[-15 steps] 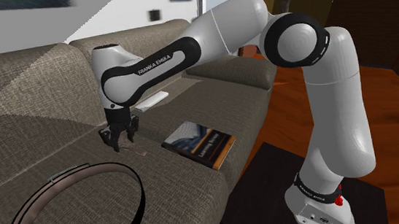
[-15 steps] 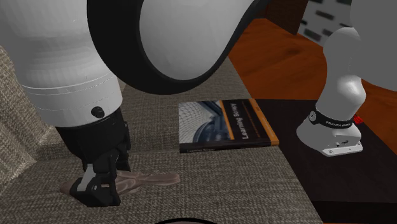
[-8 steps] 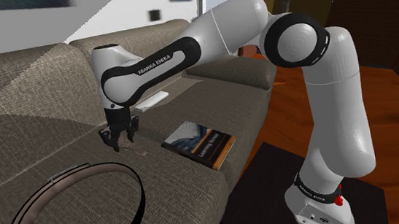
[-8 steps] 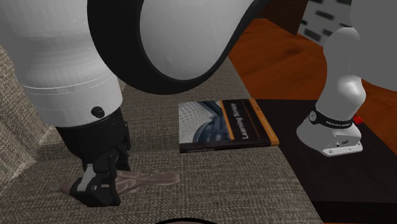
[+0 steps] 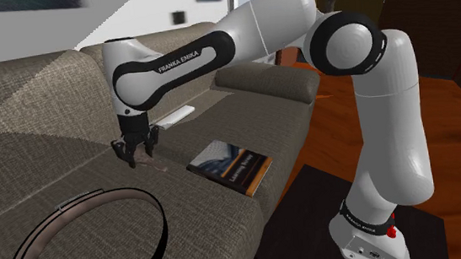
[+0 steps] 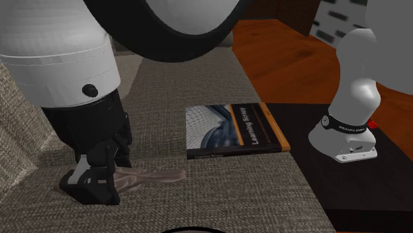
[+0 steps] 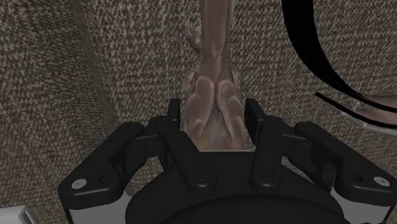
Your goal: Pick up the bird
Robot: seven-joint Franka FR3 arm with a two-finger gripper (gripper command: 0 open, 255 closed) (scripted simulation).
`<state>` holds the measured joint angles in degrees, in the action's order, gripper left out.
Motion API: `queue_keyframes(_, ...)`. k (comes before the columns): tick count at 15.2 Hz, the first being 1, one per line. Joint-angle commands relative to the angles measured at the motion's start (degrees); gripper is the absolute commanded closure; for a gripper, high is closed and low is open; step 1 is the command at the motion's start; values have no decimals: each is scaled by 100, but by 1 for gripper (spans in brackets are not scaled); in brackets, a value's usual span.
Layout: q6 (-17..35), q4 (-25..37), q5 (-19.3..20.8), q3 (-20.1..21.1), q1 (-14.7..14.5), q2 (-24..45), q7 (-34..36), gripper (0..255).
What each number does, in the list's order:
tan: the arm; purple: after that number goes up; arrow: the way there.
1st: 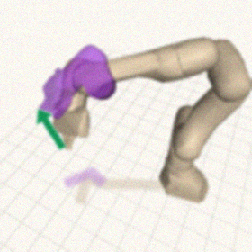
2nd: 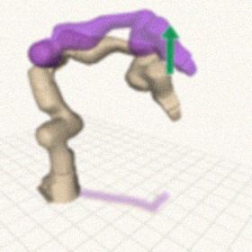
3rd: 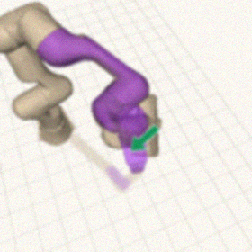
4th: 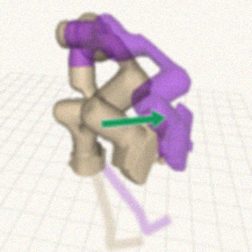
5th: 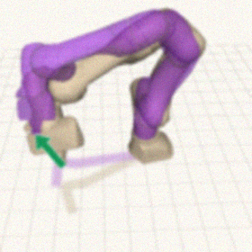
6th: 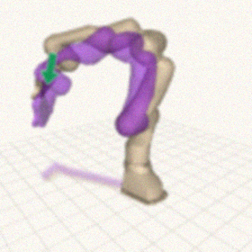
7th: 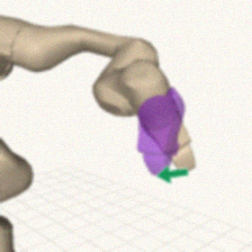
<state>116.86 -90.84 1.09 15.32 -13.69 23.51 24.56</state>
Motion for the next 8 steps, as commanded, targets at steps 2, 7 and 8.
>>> queue_keyframes(2,-219,181,-8,9,-9,-40,14,255)
queue_keyframes(7,-572,464,-23,20,-11,-112,24,255)
queue_keyframes(8,-644,526,-26,22,-13,-122,26,255)
